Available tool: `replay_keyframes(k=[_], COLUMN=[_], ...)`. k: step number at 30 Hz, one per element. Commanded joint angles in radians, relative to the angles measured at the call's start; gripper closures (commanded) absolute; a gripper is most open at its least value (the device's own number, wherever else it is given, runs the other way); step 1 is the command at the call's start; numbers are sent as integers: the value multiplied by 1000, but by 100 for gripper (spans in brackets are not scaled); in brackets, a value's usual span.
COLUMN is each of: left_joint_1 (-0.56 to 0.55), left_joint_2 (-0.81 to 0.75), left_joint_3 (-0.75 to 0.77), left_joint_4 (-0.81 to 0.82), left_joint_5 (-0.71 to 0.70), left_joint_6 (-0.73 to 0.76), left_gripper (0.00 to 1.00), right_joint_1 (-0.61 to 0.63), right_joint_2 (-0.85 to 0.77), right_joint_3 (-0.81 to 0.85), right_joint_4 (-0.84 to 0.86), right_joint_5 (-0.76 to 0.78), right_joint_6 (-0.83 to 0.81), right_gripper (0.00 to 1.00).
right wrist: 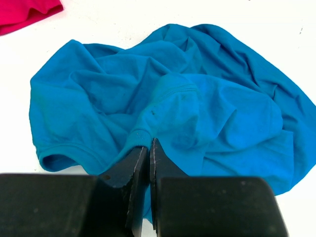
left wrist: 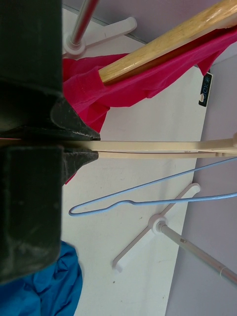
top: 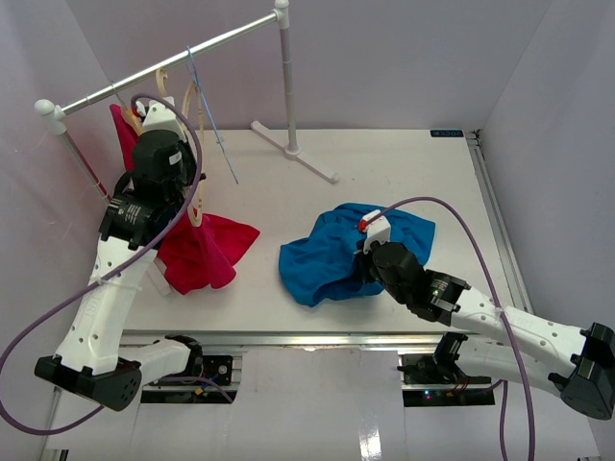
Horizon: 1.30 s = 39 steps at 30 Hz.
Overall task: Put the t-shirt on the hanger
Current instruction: Pick up the hanger from the clothesline, then place the T-shirt on the hanger.
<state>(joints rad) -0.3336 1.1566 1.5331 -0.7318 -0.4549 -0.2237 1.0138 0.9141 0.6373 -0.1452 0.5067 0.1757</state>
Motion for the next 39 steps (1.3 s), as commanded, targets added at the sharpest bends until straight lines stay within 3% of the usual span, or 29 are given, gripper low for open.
replay_keyframes(k=[1, 9, 17, 23, 39], left_joint_1=[5, 4, 5, 5, 3], left_joint_2=[-65, -145, -138, -159, -161], left_joint_3=[-39, -150, -247, -334, -521], left_joint_4=[25, 25, -65, -15, 54], left_joint_5=[74, 262, 214, 396, 695], left_joint_6=[21, -16, -90, -41, -46], left_gripper=[100, 100, 100, 100, 100], right_joint_1=[-3, -3, -3, -3, -10], right_joint_2=[6, 6, 16, 30, 77], right_joint_3=[-3, -6, -2, -2, 10], right_joint_4=[52, 52, 52, 52, 52], right_joint_5=[-5, -6, -7, 14, 91], right_joint_6=[-8, -4, -4, 1, 16], right_gripper=[92, 92, 92, 92, 92])
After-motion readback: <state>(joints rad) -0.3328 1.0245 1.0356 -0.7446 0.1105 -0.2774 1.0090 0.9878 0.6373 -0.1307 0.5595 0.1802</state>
